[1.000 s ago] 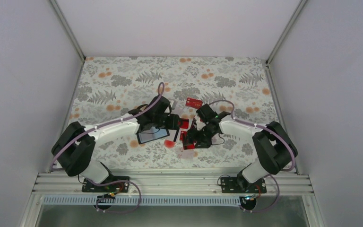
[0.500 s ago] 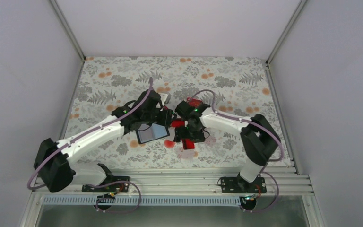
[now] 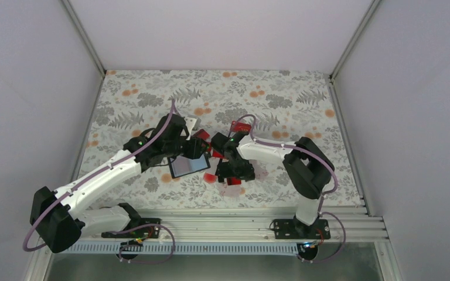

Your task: Put the credit cards into the card holder

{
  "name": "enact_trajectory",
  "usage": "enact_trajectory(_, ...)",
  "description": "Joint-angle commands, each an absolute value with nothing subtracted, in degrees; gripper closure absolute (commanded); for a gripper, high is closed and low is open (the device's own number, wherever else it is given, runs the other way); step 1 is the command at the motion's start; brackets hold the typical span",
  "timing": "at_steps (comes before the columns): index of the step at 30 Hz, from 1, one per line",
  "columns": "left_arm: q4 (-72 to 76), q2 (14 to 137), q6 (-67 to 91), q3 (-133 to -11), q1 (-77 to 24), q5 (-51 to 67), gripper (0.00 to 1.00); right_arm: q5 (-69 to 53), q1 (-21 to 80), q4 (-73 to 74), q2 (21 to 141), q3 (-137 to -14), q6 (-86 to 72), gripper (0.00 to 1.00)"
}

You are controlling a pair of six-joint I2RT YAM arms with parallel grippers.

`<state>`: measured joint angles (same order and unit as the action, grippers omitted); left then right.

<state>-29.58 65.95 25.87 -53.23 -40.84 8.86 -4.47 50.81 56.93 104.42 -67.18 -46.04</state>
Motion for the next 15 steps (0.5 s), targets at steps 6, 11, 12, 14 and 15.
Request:
enact_trajectory(6,-30.67,64.53,24.78,-52.85,-40.12,9.76,0.51,-3.00,52.57,55.99,107.97,-69.08,-47.37,0.17)
enact_trajectory(11,-30.68,64.01,25.15,-52.22,-39.98,9.76,0.51,-2.53,52.58,55.00,107.97,-67.16,-47.37,0.25)
enact_trajectory(12,-30.69,63.99,25.19,-52.18,-39.99,9.77,0.51,-2.71,52.61,54.53,107.91,-66.64,-47.37,0.26)
enact_trajectory(14,-30.70,64.02,25.27,-52.19,-39.94,9.76,0.51,-2.94,52.56,53.66,107.68,-65.61,-47.37,0.28)
enact_trajectory(15,-30.68,64.06,25.38,-52.31,-39.95,9.76,0.51,-3.16,52.58,53.09,107.50,-65.05,-47.43,0.30)
